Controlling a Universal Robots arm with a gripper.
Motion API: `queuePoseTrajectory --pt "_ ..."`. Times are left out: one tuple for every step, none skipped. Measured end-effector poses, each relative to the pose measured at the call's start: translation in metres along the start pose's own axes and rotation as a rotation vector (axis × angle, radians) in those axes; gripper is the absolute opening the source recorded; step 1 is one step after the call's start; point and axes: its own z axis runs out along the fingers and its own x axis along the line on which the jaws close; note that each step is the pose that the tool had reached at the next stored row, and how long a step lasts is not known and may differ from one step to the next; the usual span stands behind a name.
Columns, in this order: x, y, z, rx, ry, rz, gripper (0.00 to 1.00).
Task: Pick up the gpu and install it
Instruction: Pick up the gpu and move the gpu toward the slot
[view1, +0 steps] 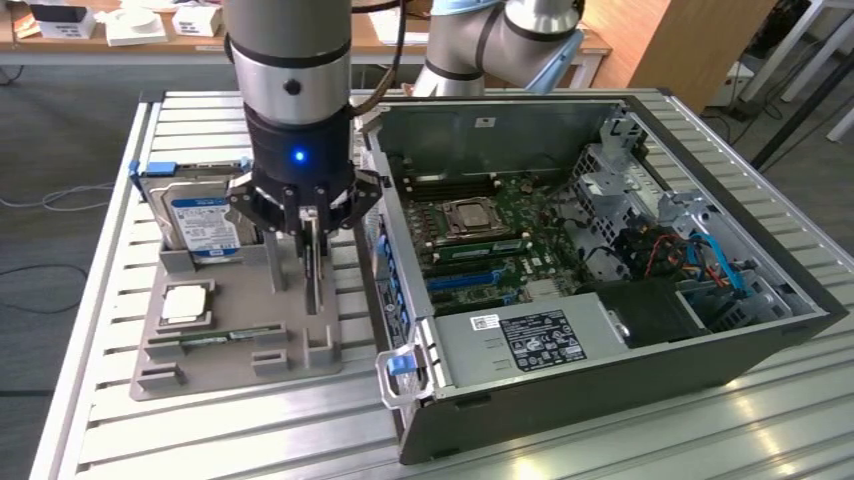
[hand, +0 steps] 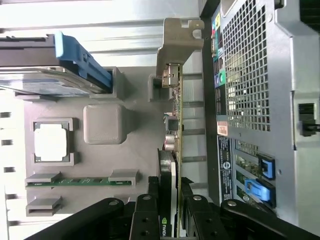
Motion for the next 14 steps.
queuePoseTrajectory --pt "0.000 0.0002 -0.0045 0.0000 0.0001 0.000 0.27" --pt "0.000 0.0004 -0.0090 0.0001 0.0000 0.000 0.27" --pt "0.000 0.0006 -0.0134 -0.0001 0.0000 0.000 0.27" --pt "0.000 0.0008 -0.0180 0.0001 0.0000 0.000 0.27" --pt "0.000 0.0010 -0.0225 0.0000 0.0000 0.000 0.27" --pt "0.000 0.0012 -0.0274 0.0000 0.0000 0.000 0.27" --pt "0.000 0.0014 -0.0317 0.0000 -0.0001 0.000 0.27" --pt "0.000 0.0016 -0.0362 0.0000 0.0000 0.000 0.27" --pt "0.000 0.0018 -0.0409 0.0001 0.0001 0.000 0.27" --pt "-0.001 0.0020 -0.0452 0.0001 0.0001 0.000 0.27" --pt "-0.001 0.0022 -0.0496 -0.0001 0.0000 0.000 0.27" --pt "-0.001 0.0024 -0.0546 -0.0001 0.0000 0.000 0.27" --pt "-0.001 0.0026 -0.0591 0.0000 0.0000 0.000 0.27" --pt "-0.001 0.0028 -0.0636 0.0000 0.0000 0.000 0.27"
